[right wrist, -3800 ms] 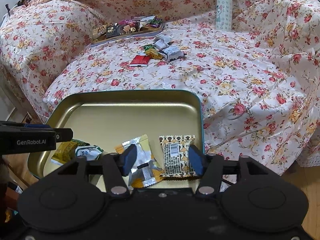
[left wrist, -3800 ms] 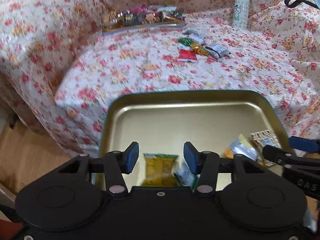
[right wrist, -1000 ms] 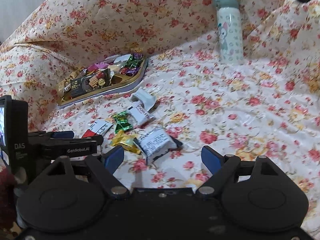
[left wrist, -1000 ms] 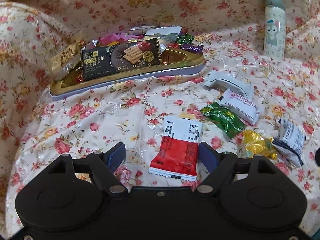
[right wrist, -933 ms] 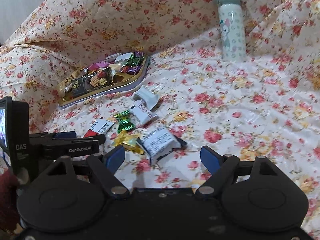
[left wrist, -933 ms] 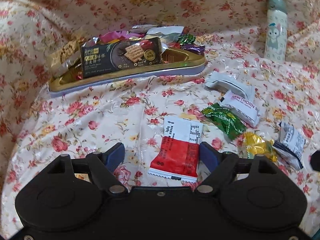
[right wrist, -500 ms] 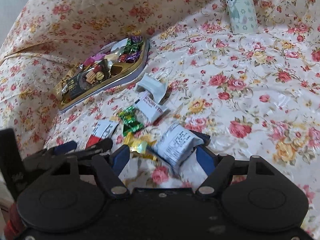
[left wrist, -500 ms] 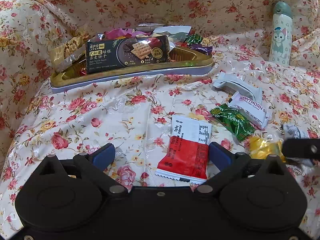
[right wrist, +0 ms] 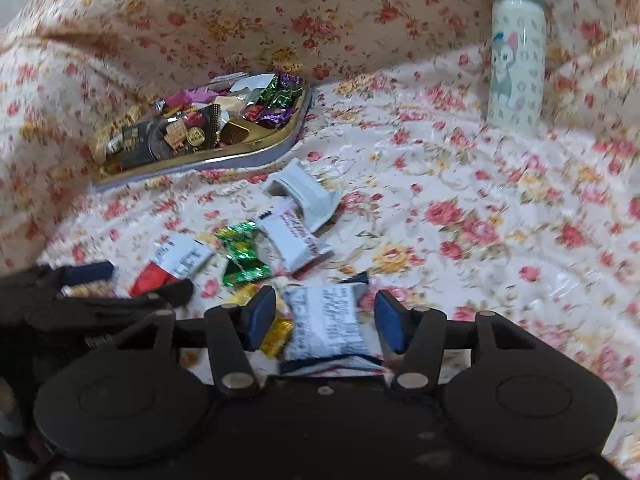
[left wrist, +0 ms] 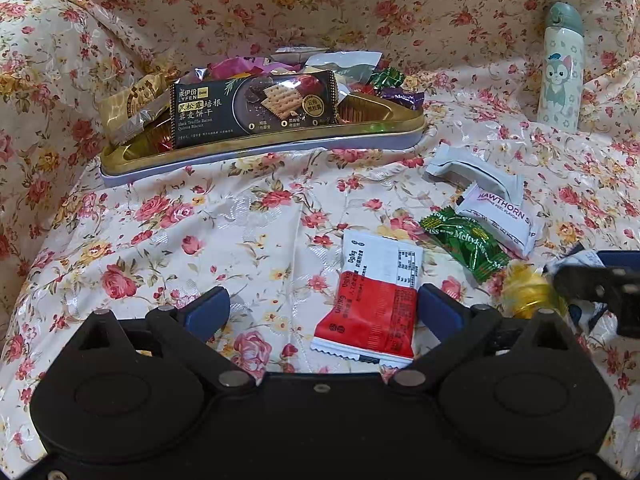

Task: Organize snacks
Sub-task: 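Grasp the red-white pack with left tool while right grasps white printed pack, then carry both held packs over the gold tray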

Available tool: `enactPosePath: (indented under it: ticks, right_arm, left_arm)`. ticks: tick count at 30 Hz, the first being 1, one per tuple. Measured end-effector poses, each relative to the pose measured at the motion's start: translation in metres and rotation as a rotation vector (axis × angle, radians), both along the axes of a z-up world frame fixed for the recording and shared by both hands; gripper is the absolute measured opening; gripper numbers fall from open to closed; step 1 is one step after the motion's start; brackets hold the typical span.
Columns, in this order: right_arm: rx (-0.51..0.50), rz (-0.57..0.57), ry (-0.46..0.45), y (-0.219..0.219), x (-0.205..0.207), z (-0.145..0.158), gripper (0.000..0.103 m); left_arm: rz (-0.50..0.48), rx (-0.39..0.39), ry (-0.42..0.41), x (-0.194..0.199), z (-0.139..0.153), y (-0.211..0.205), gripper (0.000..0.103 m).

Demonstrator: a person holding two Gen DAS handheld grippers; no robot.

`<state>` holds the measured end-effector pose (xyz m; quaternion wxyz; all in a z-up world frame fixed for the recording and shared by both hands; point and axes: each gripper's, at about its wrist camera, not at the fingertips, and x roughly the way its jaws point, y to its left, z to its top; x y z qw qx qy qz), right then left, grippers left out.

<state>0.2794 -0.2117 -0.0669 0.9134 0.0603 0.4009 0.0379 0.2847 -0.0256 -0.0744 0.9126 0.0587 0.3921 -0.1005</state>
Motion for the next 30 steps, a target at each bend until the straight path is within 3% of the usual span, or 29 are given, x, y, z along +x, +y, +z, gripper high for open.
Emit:
enactPosePath:
  ticks: [4, 8, 15, 18, 22, 26, 30]
  right_arm:
    - [-0.066, 0.021, -0.002, -0.003, -0.010, -0.006, 0.046]
    - [-0.140, 0.059, -0.039, 0.003, -0.017, -0.009, 0.045]
    - [-0.111, 0.060, -0.063, 0.002, -0.016, -0.011, 0.050]
    - [-0.107, 0.078, -0.064, 0.002, -0.016, -0.011, 0.051]
    - [-0.108, 0.100, -0.062, 0.004, -0.014, -0.011, 0.051]
    - [-0.105, 0.102, -0.055, 0.003, -0.014, -0.010, 0.041]
    - [-0.082, 0.094, -0.045, 0.000, -0.016, -0.009, 0.036]
  left_arm:
    - [-0.005, 0.009, 0.009, 0.002, 0.001, -0.001, 0.101]
    - [-0.027, 0.034, 0.016, 0.005, 0.003, -0.003, 0.101]
    - [-0.100, 0.107, -0.025, 0.005, 0.005, -0.011, 0.100]
    - [-0.121, 0.099, -0.021, 0.009, 0.006, -0.014, 0.094]
    - [-0.146, 0.066, 0.003, 0.014, 0.009, -0.017, 0.078]
    - [-0.179, 0.053, 0.008, 0.011, 0.010, -0.021, 0.063]
    - [-0.185, 0.066, -0.001, 0.007, 0.011, -0.023, 0.062]
